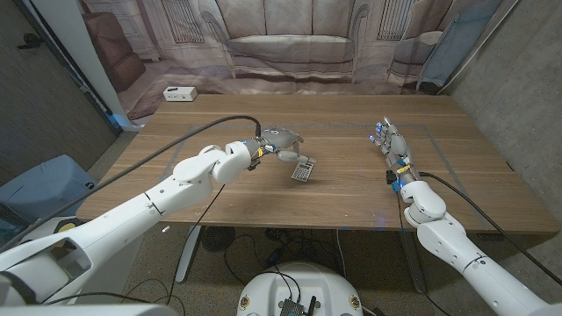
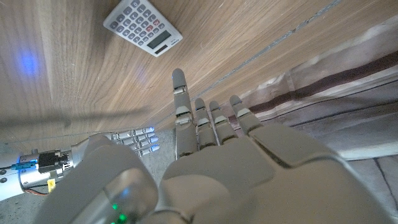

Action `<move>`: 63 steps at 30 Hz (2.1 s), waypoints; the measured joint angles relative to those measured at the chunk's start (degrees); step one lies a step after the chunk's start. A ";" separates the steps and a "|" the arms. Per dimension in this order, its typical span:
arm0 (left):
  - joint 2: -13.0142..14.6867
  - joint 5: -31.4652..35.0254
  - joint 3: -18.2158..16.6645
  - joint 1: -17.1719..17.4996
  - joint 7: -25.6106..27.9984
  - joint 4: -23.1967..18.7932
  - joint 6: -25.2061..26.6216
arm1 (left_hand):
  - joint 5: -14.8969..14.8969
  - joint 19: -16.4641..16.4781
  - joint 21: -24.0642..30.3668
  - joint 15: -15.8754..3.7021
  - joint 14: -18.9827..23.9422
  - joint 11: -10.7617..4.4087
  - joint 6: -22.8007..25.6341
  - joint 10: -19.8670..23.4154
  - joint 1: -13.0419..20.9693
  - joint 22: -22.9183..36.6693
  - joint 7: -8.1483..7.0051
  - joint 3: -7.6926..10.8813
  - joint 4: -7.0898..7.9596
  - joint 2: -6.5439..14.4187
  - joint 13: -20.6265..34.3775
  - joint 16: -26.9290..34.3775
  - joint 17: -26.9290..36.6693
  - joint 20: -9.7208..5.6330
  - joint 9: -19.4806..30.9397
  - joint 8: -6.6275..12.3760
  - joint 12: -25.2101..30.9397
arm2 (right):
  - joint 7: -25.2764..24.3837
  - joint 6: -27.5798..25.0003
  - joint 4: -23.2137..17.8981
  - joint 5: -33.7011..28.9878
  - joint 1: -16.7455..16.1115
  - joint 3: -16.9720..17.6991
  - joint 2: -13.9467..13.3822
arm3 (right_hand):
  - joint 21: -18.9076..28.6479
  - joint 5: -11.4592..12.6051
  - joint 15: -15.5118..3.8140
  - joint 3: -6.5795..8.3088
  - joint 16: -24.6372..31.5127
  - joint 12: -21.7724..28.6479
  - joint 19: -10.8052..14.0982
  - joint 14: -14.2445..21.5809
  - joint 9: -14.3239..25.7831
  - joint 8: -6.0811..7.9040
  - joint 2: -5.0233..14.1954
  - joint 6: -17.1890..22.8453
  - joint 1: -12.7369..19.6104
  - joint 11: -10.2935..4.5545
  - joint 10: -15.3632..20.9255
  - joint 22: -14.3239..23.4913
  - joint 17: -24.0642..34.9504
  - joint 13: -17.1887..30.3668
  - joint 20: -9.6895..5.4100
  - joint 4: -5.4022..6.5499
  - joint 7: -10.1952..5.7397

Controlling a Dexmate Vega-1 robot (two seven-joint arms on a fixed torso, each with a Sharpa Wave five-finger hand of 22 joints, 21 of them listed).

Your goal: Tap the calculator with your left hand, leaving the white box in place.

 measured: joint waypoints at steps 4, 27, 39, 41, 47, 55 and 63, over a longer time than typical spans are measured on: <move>-0.27 0.16 0.45 -0.36 -0.61 0.42 -0.09 | 0.00 0.00 0.00 0.00 0.00 0.00 -0.31 0.00 0.00 0.00 -0.31 0.00 0.00 0.00 0.00 0.27 0.00 0.00 0.00 -0.17 0.00 | 0.00 -0.03 0.02 0.02 0.01 0.02 0.00 | 0.00 0.00 0.00 0.00 0.00 0.00 0.00 0.00 0.00 0.00 0.00 0.00 0.00 0.00 0.00 0.00 0.00 0.00 0.00 0.00 0.00; -0.97 0.74 1.97 -0.36 -0.70 2.04 -0.14 | 0.45 -0.19 0.00 0.23 -0.22 0.00 -1.11 0.01 -0.68 0.00 -0.94 -0.24 0.24 0.08 -0.01 0.27 0.00 -0.21 0.00 -1.24 0.00 | 0.78 -0.07 1.53 0.76 0.64 0.04 0.33 | 0.00 0.00 -0.01 0.00 0.00 0.00 0.00 0.00 0.00 0.00 0.00 -0.01 0.00 0.00 0.00 0.00 -0.01 -0.01 0.00 0.00 0.00; -1.50 0.58 2.74 -0.57 -0.47 3.24 0.07 | 0.44 0.01 0.00 0.23 -0.21 0.00 -1.10 0.01 -0.68 0.00 -0.93 -0.24 0.23 0.08 0.00 0.27 0.00 -0.02 -0.15 -1.24 0.01 | 0.73 -0.07 1.76 1.04 0.47 0.12 0.44 | 0.00 0.00 -0.01 0.00 0.00 0.00 0.00 0.00 0.00 0.00 0.00 -0.01 0.00 0.00 -0.01 0.00 -0.02 -0.01 0.00 0.00 0.00; -1.58 0.58 2.89 -0.65 -0.39 3.40 0.02 | 0.44 0.00 0.00 0.23 -0.21 -0.06 -1.10 -0.05 -0.68 0.00 -0.93 -0.24 0.23 0.08 0.00 0.27 0.00 -0.01 -0.15 -1.53 0.03 | 0.73 -0.06 1.83 1.10 0.44 0.14 0.48 | 0.00 0.00 -0.01 0.00 0.00 0.00 0.00 0.00 0.00 0.00 0.00 -0.01 0.00 0.00 -0.01 0.00 -0.02 -0.01 0.00 0.00 0.00; -1.72 0.69 3.18 -0.75 -0.26 3.72 0.03 | 0.44 -1.83 0.00 0.87 -1.69 -0.13 -2.39 -2.19 -0.68 0.00 -0.92 -0.71 0.23 0.08 -0.01 0.27 0.00 0.36 -0.15 -2.71 -0.43 | 0.73 0.05 2.10 1.32 0.33 0.17 0.56 | 0.00 0.00 -0.01 0.00 0.00 0.00 0.00 -0.01 0.00 0.00 0.00 -0.01 0.00 0.00 -0.01 0.00 -0.02 -0.01 -0.01 0.00 0.00; -1.76 0.93 3.32 -0.74 0.49 3.95 0.20 | 0.44 -4.32 -0.50 1.46 -4.91 -0.72 -3.07 -4.20 -0.68 0.00 -1.02 -0.71 0.23 0.08 -0.01 0.00 -0.01 0.41 0.02 -3.13 -0.85 | 0.72 0.07 2.21 1.40 0.25 0.27 0.56 | -0.24 0.00 -0.01 -0.25 0.00 0.00 -0.32 -0.01 0.00 0.00 0.00 -0.01 0.00 0.00 -0.01 0.00 -0.02 -0.01 0.31 0.25 0.00; -1.63 1.16 3.41 -0.57 0.64 4.03 0.61 | 0.83 -4.92 -0.50 1.45 -4.92 -0.42 -2.55 -4.50 -0.67 0.00 -1.18 -0.95 0.47 0.08 -0.01 0.00 -0.01 0.40 0.01 -3.13 -0.84 | 0.49 -0.20 2.18 1.40 0.25 0.28 0.39 | -0.24 0.00 -0.01 -0.25 0.00 0.00 -0.32 -0.01 0.00 0.00 0.00 -0.01 0.00 0.00 -0.01 0.00 -0.03 -0.01 0.31 0.25 0.00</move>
